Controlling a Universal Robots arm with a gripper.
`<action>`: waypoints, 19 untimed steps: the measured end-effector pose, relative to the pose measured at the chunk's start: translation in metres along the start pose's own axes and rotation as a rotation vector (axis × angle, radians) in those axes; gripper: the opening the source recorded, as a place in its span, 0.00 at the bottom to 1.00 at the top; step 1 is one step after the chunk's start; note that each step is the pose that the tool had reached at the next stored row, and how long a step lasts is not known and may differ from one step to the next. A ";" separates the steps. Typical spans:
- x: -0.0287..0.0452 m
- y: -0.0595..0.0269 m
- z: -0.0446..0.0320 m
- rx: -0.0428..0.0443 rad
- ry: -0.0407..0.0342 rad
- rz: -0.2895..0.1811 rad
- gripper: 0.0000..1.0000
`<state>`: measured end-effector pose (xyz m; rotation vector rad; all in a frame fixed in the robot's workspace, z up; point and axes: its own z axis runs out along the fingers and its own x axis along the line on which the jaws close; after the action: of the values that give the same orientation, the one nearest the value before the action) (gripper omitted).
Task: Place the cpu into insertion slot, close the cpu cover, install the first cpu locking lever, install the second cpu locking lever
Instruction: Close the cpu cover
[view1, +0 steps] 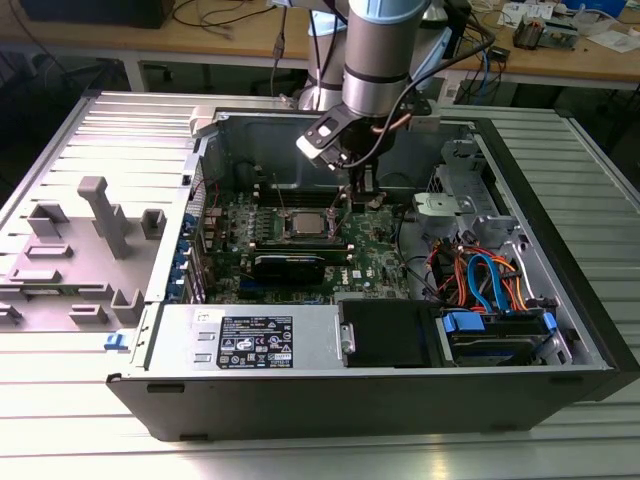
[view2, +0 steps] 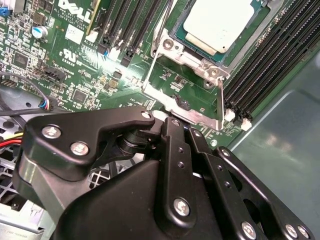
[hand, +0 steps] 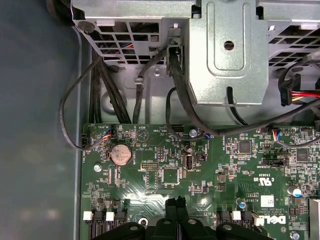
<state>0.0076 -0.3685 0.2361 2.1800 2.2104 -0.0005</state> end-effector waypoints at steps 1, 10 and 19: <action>0.0000 -0.0005 0.0001 0.0000 0.0000 0.000 0.12; 0.0001 -0.0031 0.0014 0.0000 0.0000 0.000 0.12; 0.0001 -0.0052 0.0025 0.0000 0.0000 0.000 0.12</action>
<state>0.0025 -0.3685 0.2335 2.1800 2.2104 -0.0005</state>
